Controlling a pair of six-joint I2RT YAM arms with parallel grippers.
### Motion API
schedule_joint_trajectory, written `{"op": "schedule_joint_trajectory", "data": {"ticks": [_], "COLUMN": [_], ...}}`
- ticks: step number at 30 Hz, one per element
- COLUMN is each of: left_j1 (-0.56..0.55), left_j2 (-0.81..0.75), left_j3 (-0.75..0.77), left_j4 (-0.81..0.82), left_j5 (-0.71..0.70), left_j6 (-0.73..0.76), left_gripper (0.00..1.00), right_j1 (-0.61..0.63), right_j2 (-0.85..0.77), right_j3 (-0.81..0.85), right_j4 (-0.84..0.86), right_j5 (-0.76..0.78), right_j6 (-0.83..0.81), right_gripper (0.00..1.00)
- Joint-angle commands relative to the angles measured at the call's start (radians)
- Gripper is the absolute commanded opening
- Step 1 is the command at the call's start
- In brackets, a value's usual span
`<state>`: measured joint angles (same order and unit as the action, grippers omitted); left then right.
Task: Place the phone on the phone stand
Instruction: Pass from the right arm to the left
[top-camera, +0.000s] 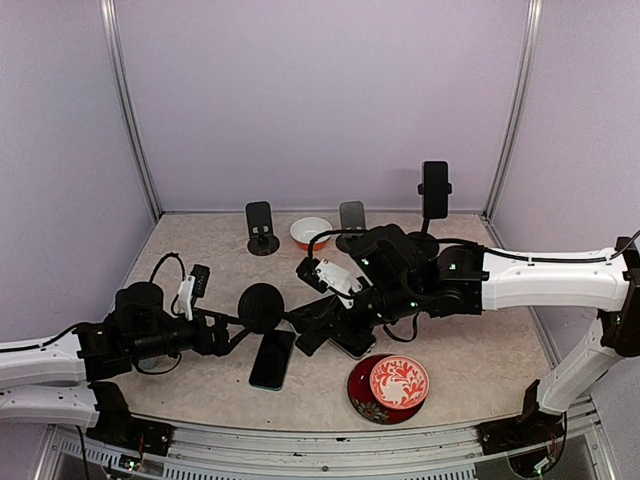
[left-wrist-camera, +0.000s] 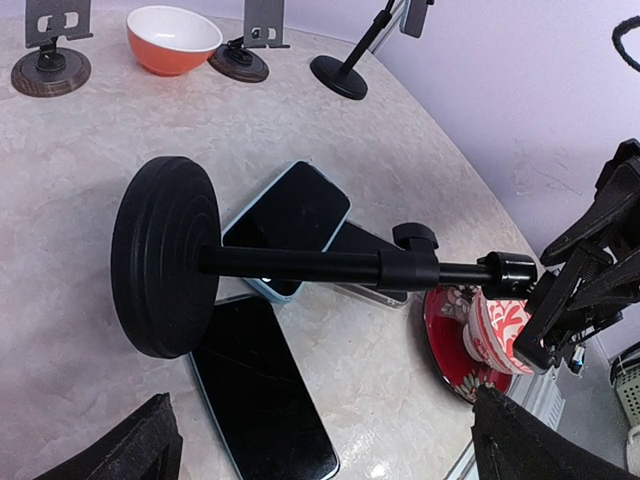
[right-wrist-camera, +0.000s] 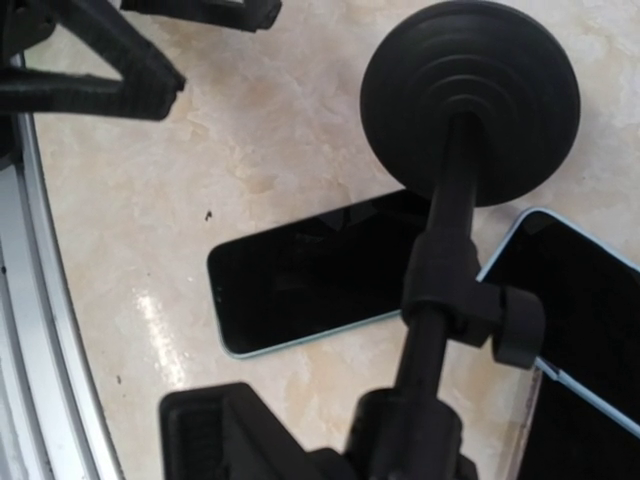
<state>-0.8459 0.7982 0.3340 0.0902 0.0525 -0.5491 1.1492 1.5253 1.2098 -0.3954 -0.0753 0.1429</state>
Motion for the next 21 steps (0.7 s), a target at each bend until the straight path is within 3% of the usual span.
{"op": "schedule_joint_trajectory", "data": {"ticks": [1, 21], "left_j1": [-0.005, -0.004], "left_j2": [-0.018, -0.079], "left_j3": [-0.016, -0.062], "left_j4": [0.022, 0.007], "left_j5": [0.009, -0.023], "left_j6": [0.003, 0.006], "left_gripper": [0.99, 0.99], "right_j1": [-0.006, -0.013], "right_j2": [-0.041, 0.038], "right_j3": [0.03, 0.084], "right_j4": [0.14, 0.155], "right_j5": [-0.013, -0.037], "right_j6": [0.002, -0.007], "right_gripper": [0.05, 0.01]}}
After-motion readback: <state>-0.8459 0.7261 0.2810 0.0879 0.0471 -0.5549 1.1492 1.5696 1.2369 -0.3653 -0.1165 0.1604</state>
